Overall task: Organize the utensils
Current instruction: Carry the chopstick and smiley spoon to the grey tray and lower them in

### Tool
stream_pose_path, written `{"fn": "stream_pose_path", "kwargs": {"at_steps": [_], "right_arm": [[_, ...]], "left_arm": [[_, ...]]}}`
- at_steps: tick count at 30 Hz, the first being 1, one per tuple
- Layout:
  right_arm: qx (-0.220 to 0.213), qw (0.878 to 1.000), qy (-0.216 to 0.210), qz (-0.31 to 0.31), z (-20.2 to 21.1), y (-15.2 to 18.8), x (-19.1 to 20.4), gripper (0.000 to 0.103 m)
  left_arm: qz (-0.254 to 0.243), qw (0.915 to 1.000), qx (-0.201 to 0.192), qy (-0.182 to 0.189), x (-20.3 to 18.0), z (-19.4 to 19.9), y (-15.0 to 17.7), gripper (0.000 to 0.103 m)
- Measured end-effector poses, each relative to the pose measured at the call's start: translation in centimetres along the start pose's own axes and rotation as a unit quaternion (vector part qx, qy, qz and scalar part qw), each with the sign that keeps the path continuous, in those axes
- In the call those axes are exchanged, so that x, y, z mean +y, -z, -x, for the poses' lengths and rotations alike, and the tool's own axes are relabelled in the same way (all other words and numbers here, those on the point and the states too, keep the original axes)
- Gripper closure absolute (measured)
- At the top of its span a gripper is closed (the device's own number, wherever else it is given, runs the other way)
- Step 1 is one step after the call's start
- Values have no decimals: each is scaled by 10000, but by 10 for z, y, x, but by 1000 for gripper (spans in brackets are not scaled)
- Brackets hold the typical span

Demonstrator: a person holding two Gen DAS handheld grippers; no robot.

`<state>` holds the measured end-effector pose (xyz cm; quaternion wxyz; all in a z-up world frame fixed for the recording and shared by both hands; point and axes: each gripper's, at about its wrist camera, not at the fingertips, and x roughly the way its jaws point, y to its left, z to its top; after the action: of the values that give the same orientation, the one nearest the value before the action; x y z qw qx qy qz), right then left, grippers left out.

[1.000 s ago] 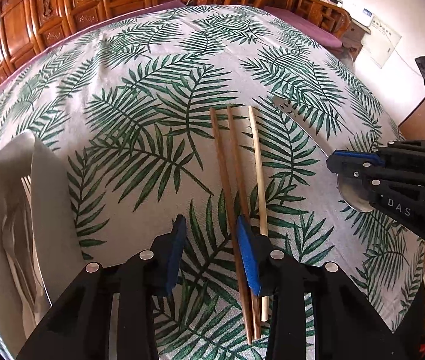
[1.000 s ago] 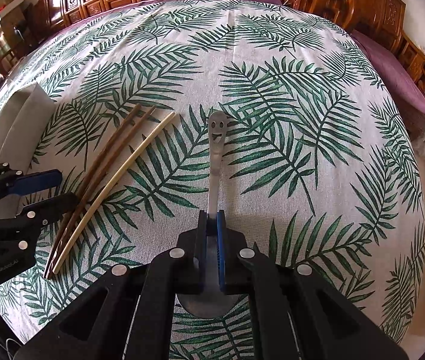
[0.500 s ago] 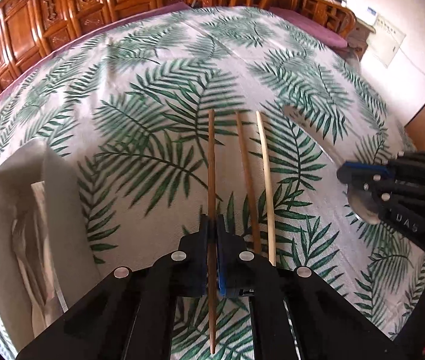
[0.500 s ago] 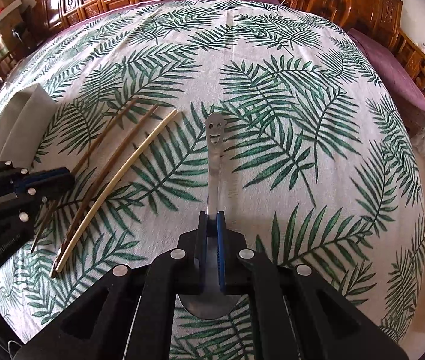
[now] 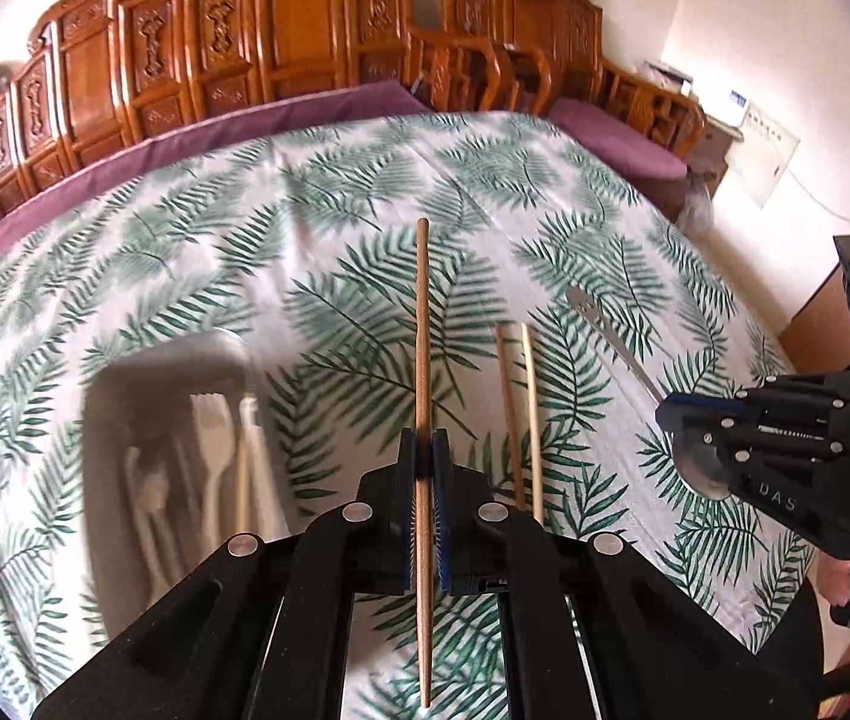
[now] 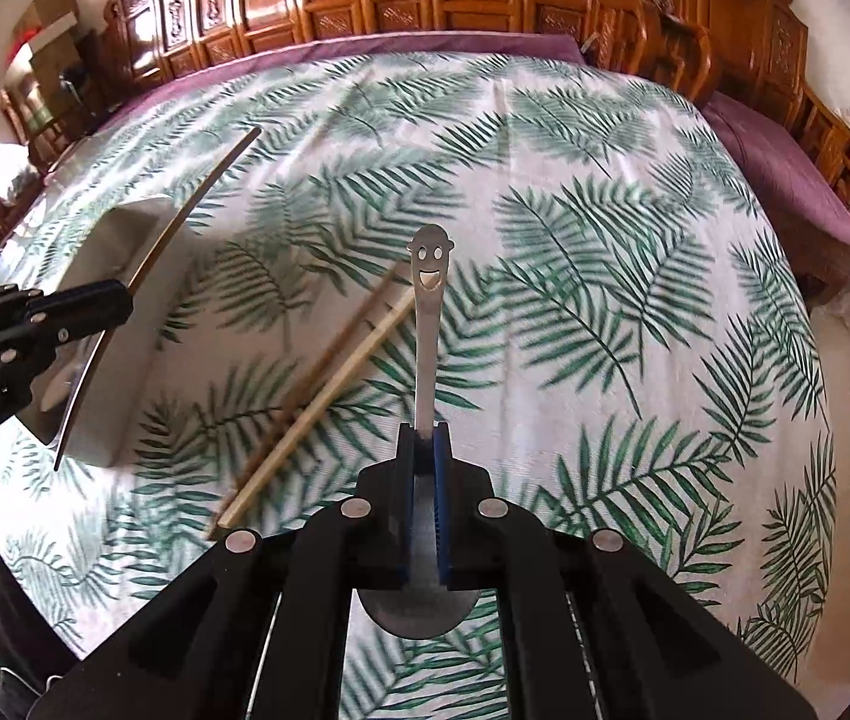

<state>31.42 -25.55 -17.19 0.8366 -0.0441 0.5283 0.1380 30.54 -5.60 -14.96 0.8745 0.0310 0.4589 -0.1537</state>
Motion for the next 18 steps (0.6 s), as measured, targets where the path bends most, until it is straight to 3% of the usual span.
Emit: {"fn": "stream_pose_path", "kwargs": {"at_steps": [8, 18], "right_arm": [[-113, 9992, -231, 310, 11, -11, 44, 96], [-152, 9963, -444, 724, 17, -23, 99, 96]], "left_arm": [[244, 9992, -245, -179, 40, 32, 6, 99], [549, 9979, -159, -302, 90, 35, 27, 99]]}}
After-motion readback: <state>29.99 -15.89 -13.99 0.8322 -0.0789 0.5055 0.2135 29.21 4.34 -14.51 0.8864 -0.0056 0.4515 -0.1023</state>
